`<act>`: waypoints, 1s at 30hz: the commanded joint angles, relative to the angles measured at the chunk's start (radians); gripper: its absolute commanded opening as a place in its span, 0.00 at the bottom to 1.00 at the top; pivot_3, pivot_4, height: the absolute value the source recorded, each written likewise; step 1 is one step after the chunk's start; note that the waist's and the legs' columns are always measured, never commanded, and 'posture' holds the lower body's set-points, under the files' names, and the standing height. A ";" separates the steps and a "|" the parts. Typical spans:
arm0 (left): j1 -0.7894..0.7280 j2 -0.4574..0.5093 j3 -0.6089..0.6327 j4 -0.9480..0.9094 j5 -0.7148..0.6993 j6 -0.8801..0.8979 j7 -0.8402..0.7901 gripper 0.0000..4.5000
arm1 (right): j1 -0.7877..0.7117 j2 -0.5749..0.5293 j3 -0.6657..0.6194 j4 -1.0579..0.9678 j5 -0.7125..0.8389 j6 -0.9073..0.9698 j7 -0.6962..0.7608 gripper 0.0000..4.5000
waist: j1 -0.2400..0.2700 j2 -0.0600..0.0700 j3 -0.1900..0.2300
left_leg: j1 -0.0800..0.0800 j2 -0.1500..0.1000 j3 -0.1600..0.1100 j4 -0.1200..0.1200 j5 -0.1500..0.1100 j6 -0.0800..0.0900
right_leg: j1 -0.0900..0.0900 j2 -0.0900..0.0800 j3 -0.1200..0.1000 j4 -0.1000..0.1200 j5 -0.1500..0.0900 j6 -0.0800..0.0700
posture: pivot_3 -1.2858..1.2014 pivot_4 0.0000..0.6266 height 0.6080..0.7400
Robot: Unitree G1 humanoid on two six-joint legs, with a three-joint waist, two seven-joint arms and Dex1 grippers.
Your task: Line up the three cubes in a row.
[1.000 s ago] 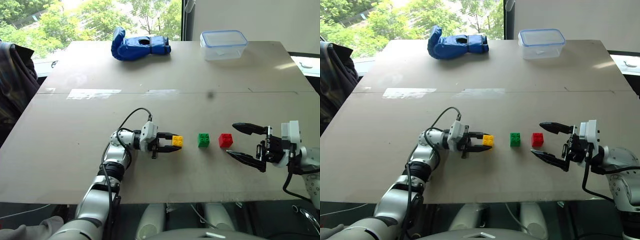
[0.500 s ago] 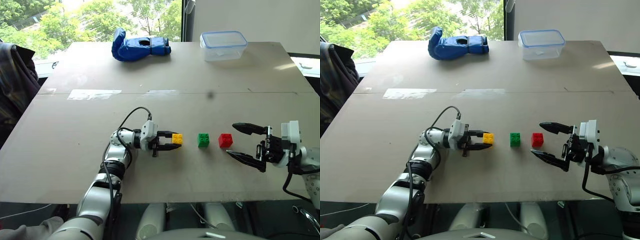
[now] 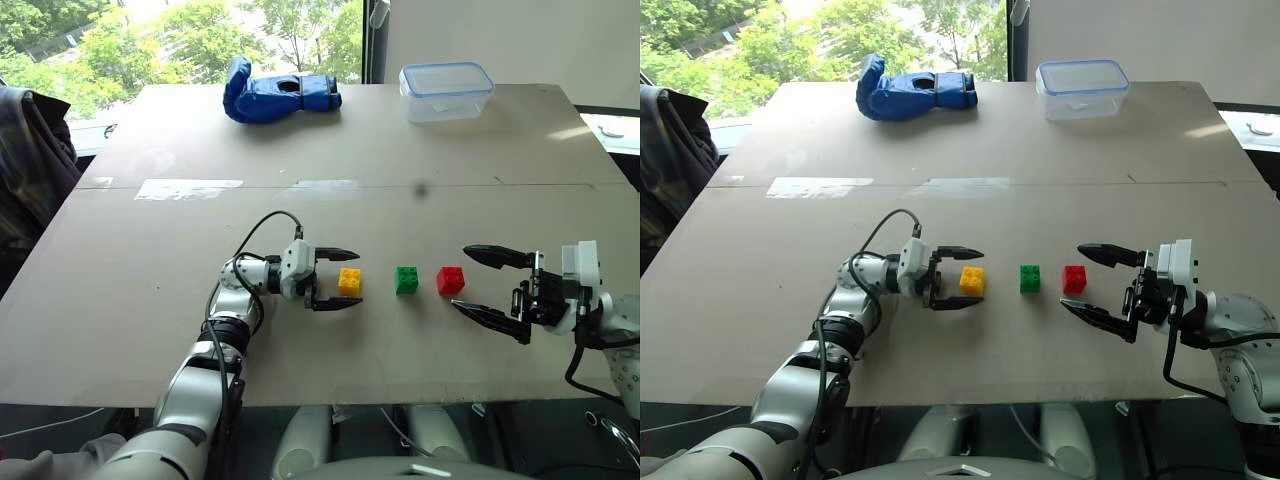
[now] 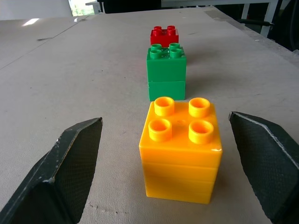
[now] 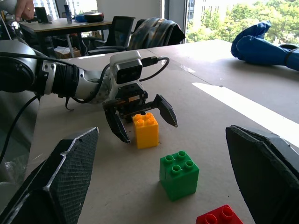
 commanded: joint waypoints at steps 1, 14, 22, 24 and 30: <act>0.010 0.011 0.009 0.026 0.030 -0.019 0.037 0.99 | -0.004 -0.001 -0.004 -0.034 0.013 -0.002 0.003 1.00 | 0.000 0.000 0.000 | 0.000 0.000 0.000 0.000 0.000 0.000 | 0.000 0.000 0.000 0.000 0.000 0.000 | 0.52 0.24 1.00; 0.005 0.004 0.001 0.029 0.054 -0.011 0.098 0.99 | -0.008 -0.003 -0.001 -0.029 0.012 -0.006 0.003 1.00 | 0.000 0.001 -0.001 | 0.001 0.000 0.000 0.000 0.000 0.000 | 0.001 0.000 0.000 0.000 0.000 0.000 | 0.52 0.24 1.00; 0.018 -0.008 0.008 -0.018 0.015 0.023 0.080 0.99 | -0.009 -0.001 0.001 -0.025 0.011 -0.007 0.004 1.00 | 0.000 0.001 -0.001 | 0.001 0.000 0.000 0.000 0.000 0.000 | 0.001 0.000 0.000 0.000 0.000 0.000 | 0.52 0.24 1.00; 0.039 -0.010 0.011 -0.082 -0.028 0.060 0.038 0.99 | -0.010 -0.002 0.002 -0.022 0.011 -0.007 0.006 1.00 | 0.000 0.001 -0.001 | 0.000 0.000 0.000 0.000 0.000 0.000 | 0.001 0.000 0.000 0.000 0.000 0.000 | 0.52 0.24 1.00; 0.132 0.035 0.027 -0.368 -0.130 0.250 0.017 0.99 | 0.004 -0.004 -0.007 -0.015 0.009 -0.015 0.016 1.00 | -0.001 0.001 -0.001 | -0.002 0.002 -0.001 -0.001 0.000 0.000 | 0.000 0.000 0.000 -0.002 0.000 0.000 | 0.52 0.24 1.00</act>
